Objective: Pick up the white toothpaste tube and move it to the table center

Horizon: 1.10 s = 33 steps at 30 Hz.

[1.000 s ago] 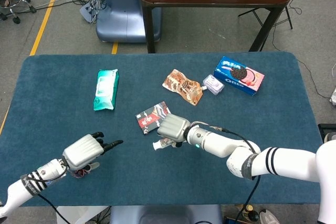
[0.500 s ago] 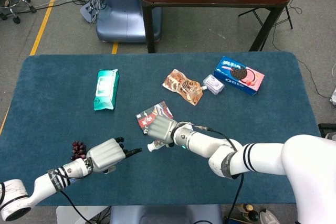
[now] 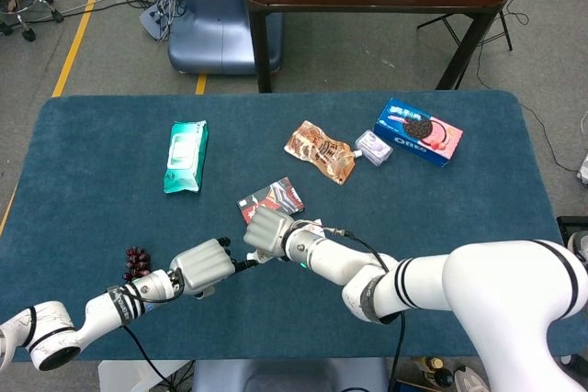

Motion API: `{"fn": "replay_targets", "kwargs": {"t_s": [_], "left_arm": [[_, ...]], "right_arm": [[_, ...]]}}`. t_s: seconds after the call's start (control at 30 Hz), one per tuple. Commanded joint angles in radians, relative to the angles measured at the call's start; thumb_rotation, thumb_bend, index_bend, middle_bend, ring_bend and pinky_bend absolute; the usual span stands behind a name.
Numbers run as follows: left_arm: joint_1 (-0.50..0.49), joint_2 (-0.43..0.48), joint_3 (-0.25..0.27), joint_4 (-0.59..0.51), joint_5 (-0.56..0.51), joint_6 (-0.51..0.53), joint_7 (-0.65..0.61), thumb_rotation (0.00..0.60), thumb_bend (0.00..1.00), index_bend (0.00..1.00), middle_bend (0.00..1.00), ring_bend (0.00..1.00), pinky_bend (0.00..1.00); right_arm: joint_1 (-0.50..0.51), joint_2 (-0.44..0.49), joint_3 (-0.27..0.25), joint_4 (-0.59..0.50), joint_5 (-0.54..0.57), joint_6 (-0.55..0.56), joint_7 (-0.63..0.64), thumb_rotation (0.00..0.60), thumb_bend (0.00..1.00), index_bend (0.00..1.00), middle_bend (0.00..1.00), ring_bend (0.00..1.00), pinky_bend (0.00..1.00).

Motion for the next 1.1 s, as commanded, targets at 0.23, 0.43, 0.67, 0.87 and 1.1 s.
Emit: {"fn": "replay_targets", "kwargs": {"t_s": [0.23,0.43,0.67,0.87,1.1], "left_arm": [[-0.010,-0.009,0.019,0.015,-0.032,0.001,0.022,0.600,0.23,0.05,0.51,0.49,0.20],[-0.015,0.000,0.021,0.019,-0.048,0.015,0.024,0.600,0.23,0.05,0.51,0.49,0.20],[-0.022,0.013,0.029,0.006,-0.050,0.026,0.039,0.600,0.23,0.05,0.51,0.49,0.20],[-0.032,0.011,0.035,0.007,-0.066,0.018,0.051,0.600,0.23,0.05,0.52,0.49,0.20],[-0.035,0.006,0.045,0.004,-0.077,0.019,0.066,0.600,0.23,0.05,0.52,0.49,0.20]], "right_arm": [[0.011,0.013,-0.013,-0.018,0.001,0.016,0.021,0.600,0.96,0.86,0.78,0.72,0.41],[0.012,0.017,-0.027,-0.021,-0.003,0.020,0.029,0.600,0.97,0.87,0.78,0.73,0.41],[0.019,0.007,-0.038,-0.016,0.004,0.020,0.034,0.600,0.97,0.87,0.78,0.73,0.41],[0.015,0.008,-0.038,-0.020,-0.008,0.024,0.048,0.600,0.98,0.87,0.79,0.73,0.41],[0.009,0.013,-0.042,-0.020,-0.015,0.029,0.059,0.600,0.99,0.87,0.79,0.73,0.41]]}}
